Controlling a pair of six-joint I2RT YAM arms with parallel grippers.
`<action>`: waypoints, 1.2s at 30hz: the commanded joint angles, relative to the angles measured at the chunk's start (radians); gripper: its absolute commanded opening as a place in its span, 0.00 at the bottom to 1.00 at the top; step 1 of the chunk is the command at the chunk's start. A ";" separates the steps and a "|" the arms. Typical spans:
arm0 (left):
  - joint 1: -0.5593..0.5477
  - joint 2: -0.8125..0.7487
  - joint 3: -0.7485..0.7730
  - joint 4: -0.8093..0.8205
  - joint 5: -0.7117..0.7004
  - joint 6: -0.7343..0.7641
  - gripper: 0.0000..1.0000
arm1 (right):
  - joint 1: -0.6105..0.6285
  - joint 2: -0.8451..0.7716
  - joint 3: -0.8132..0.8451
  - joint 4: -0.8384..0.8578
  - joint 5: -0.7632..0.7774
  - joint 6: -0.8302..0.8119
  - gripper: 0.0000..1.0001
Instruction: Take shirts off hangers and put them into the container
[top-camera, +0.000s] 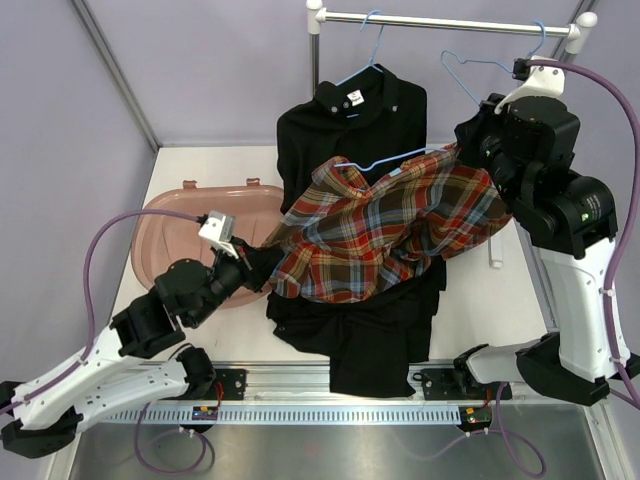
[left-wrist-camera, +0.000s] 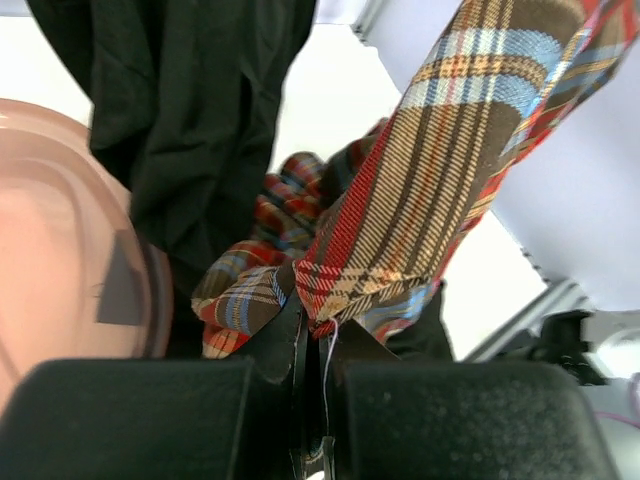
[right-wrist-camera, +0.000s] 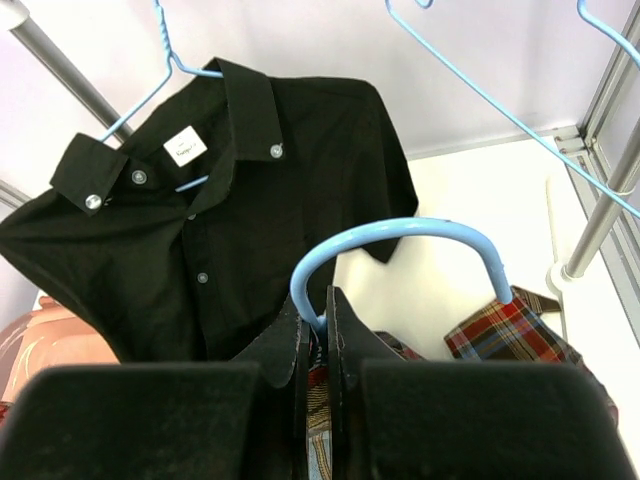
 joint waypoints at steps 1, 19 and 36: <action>0.012 -0.116 -0.050 -0.130 -0.123 -0.052 0.00 | -0.041 0.010 0.099 0.073 0.259 -0.050 0.00; -0.118 0.144 -0.068 -0.161 -0.179 -0.175 0.00 | -0.051 0.102 0.354 0.048 0.197 -0.109 0.00; -0.117 0.304 -0.091 -0.305 -0.290 -0.347 0.00 | -0.247 0.027 0.216 0.051 0.113 -0.057 0.00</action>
